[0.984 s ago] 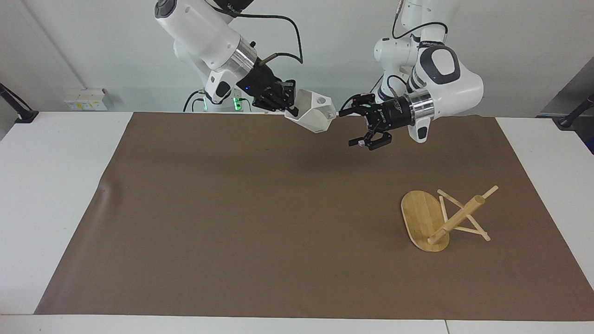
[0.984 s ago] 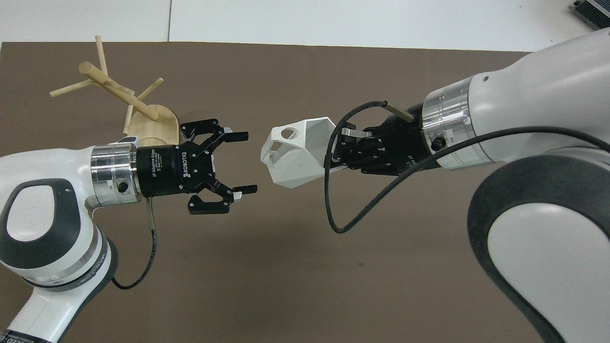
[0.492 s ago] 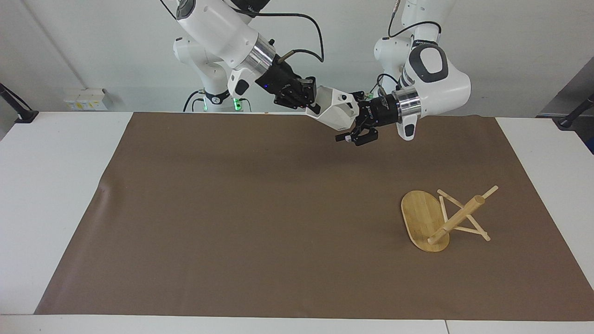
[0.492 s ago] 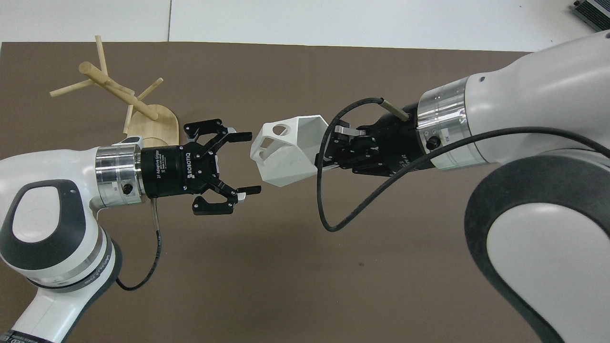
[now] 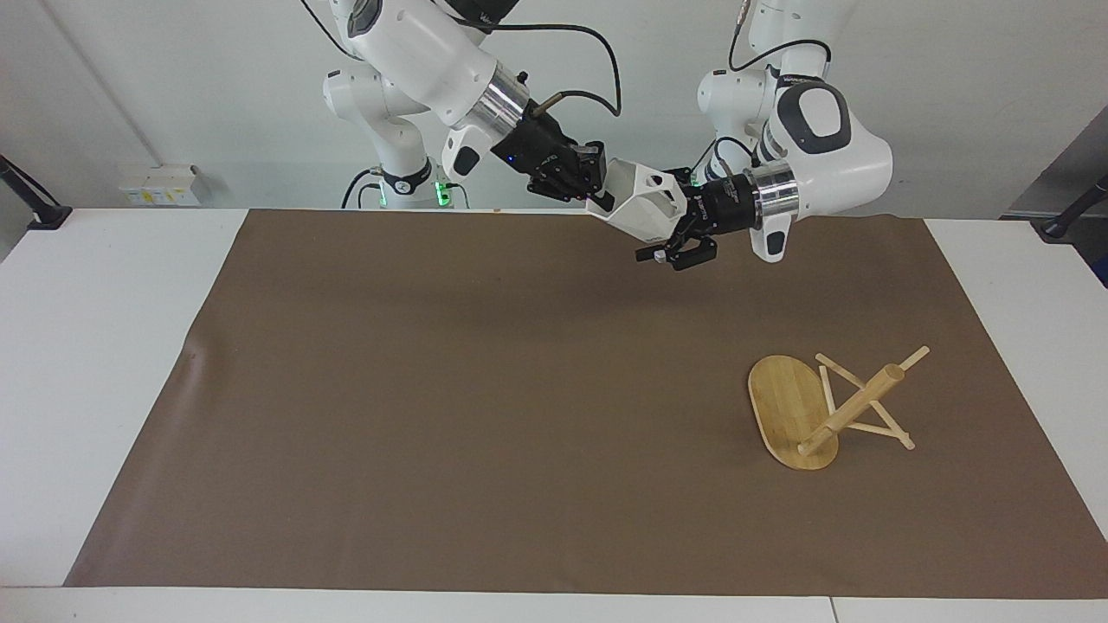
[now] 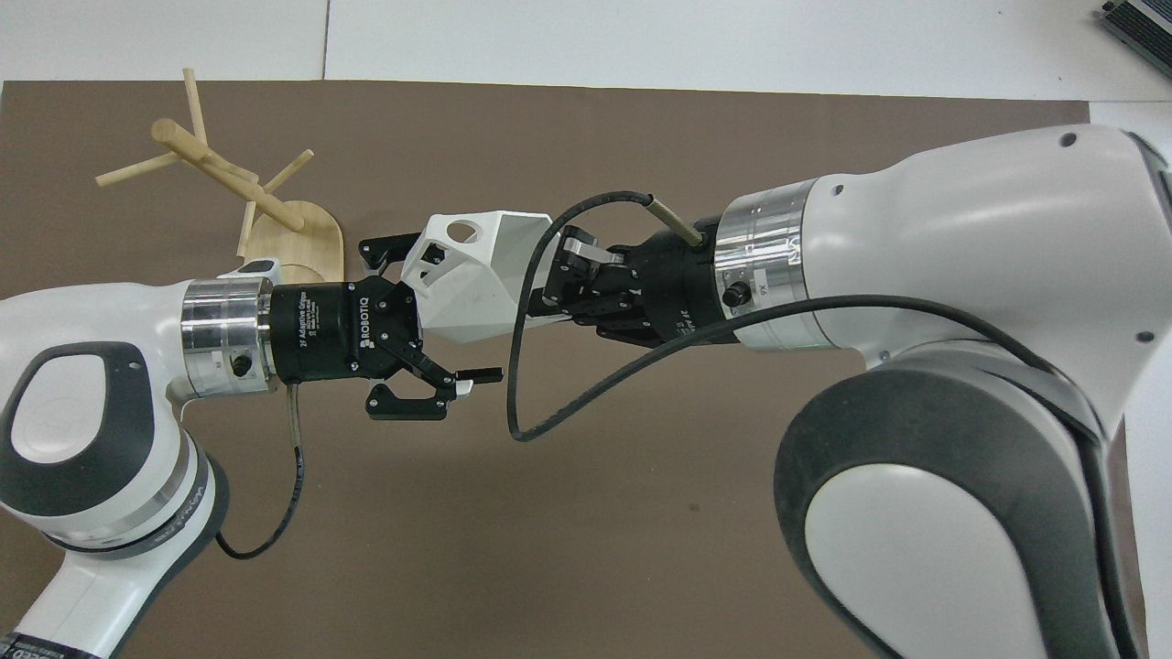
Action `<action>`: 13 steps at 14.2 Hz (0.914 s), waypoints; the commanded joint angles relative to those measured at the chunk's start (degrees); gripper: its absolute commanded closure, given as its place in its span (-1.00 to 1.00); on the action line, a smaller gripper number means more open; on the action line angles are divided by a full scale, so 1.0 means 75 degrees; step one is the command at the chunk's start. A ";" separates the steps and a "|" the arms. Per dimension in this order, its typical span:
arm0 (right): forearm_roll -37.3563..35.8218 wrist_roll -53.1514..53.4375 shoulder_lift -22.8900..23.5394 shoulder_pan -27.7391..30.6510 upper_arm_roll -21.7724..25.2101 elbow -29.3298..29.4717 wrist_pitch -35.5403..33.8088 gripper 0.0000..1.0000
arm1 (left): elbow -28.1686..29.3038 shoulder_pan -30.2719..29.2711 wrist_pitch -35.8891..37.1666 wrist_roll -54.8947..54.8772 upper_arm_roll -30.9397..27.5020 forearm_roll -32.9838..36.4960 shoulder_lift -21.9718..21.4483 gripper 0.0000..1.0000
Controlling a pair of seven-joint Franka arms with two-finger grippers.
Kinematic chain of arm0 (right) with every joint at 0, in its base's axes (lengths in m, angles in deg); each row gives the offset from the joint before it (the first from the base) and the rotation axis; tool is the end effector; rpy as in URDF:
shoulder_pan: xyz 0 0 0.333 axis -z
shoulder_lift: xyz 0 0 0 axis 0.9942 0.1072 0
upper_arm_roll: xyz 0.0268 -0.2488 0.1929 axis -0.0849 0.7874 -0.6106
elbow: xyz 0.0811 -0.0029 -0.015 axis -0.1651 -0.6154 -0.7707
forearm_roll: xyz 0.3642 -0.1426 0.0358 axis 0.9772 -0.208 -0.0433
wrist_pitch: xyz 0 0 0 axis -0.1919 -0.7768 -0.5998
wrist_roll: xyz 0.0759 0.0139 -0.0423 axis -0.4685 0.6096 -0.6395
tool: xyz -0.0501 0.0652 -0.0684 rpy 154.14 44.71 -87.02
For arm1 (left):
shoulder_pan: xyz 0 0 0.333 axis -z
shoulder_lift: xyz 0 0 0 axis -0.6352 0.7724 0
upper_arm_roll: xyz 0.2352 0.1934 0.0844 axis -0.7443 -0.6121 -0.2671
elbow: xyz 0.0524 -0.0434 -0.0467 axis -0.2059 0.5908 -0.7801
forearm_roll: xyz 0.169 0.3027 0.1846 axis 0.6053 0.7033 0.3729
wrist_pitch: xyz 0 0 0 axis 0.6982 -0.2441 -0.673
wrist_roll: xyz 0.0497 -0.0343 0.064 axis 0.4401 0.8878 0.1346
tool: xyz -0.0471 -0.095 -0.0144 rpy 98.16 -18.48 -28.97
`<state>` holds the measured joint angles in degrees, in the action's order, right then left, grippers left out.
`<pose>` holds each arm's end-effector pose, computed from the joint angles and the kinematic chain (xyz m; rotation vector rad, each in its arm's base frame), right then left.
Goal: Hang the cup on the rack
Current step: 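Close the left gripper on the cup held by the right gripper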
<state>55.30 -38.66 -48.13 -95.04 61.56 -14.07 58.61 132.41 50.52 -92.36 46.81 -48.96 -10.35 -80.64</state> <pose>0.5361 0.3031 0.6322 -2.3109 0.4458 0.1279 0.5001 -0.2150 0.5128 1.2490 1.4996 -1.1501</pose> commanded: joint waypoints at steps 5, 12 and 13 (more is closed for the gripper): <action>0.0274 0.0151 -0.0237 -0.0054 -0.0009 -0.0289 0.0178 1.00 | -0.0139 -0.0341 0.0445 0.0122 -0.0022 -0.0061 -0.0073 -1.00; 0.0274 0.0140 -0.0249 -0.0054 0.0003 -0.0336 0.0166 1.00 | -0.0221 -0.0552 0.0703 0.0192 -0.0034 0.0103 -0.0085 -1.00; 0.0274 0.0151 -0.0249 -0.0054 0.0003 -0.0336 0.0166 1.00 | -0.0233 -0.0552 0.0703 0.0262 -0.0034 0.0103 -0.0097 -1.00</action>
<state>55.37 -38.39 -48.17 -95.58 61.56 -14.41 58.75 130.90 47.09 -88.30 47.04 -49.39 -10.26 -80.80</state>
